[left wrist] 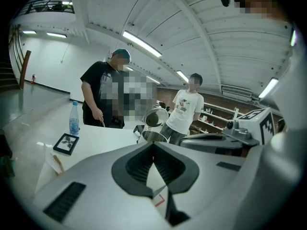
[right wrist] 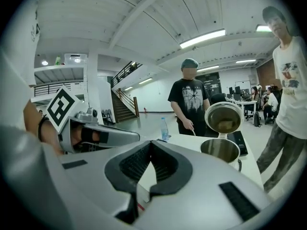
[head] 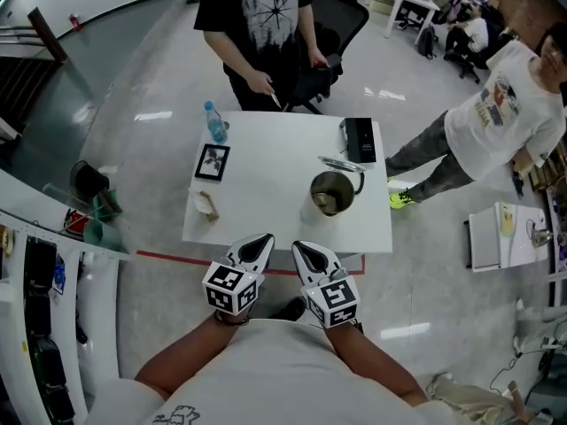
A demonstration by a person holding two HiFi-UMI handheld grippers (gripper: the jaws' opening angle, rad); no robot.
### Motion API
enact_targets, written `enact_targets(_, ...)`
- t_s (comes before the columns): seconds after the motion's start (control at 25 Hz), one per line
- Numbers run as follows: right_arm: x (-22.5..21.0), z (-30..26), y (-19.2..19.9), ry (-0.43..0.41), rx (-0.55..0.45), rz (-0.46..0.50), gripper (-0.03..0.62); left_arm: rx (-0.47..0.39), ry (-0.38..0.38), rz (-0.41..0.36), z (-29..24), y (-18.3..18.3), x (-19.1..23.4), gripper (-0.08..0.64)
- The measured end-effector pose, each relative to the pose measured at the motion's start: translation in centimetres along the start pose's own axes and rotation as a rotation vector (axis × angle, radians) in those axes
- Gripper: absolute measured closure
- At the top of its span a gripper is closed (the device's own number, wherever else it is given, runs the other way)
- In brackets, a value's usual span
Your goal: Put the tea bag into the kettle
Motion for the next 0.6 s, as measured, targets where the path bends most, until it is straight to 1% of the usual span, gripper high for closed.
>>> enact_targets(0.2, 3.8, -1.4, -0.5, -0.006, -0.009, -0.011, 0.581, -0.018, -0.011, 0.005, 4.2, 0.1, 2.0, 0.551)
enact_targets(0.6, 12.0, -1.6, -1.7, 0.019, -0.048, 0.013, 0.581, -0.079, 0.034, -0.033, 12.0, -0.4, 3.2, 0.551)
Point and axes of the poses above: the fingertips, and each gripper's own axes: z backward along the fingers, x to its left, y out of its underside, the point moved 3 cm from there along z, backward along the fingers, and after that the axes turned 1 degree about y, right-handed, at the moved point
